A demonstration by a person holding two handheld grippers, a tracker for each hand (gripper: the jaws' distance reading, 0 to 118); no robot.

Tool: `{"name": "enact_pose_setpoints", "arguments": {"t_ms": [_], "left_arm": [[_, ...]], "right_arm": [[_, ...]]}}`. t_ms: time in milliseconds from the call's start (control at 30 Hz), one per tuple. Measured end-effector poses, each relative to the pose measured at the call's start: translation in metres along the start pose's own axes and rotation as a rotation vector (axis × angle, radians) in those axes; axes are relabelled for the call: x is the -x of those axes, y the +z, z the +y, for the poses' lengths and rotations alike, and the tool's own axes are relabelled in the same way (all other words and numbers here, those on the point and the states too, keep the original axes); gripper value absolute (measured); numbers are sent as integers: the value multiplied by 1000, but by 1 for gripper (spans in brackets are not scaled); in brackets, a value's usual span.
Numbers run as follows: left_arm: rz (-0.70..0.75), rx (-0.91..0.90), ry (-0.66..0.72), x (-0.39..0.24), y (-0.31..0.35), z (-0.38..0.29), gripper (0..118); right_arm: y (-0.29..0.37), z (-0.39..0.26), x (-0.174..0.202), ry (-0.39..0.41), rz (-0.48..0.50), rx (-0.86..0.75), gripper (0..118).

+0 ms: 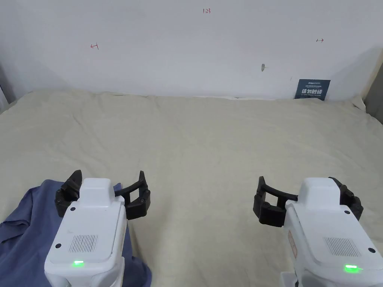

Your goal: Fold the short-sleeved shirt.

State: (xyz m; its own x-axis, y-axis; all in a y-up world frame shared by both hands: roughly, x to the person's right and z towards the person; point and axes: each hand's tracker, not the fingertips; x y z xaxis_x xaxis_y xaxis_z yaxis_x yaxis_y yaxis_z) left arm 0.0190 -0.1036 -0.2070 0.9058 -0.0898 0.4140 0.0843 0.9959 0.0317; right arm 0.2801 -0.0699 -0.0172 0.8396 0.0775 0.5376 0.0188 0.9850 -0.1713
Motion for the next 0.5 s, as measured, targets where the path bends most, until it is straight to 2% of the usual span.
{"name": "enact_pose_setpoints", "arguments": {"t_ms": [367,400,467,500], "left_arm": [[4,0,16,1,1,3,116],[4,2,18,1,1,3,115],[1,7,28,1,1,3,108],[-7,10,38,1,2,4,97]], "right_arm": [[2,4,-1,7,-16,5,116],[2,4,-1,8,-20,7,109],[2,4,-1,13,-32,5,77],[2,3,-1,17,-37,6,61]]}}
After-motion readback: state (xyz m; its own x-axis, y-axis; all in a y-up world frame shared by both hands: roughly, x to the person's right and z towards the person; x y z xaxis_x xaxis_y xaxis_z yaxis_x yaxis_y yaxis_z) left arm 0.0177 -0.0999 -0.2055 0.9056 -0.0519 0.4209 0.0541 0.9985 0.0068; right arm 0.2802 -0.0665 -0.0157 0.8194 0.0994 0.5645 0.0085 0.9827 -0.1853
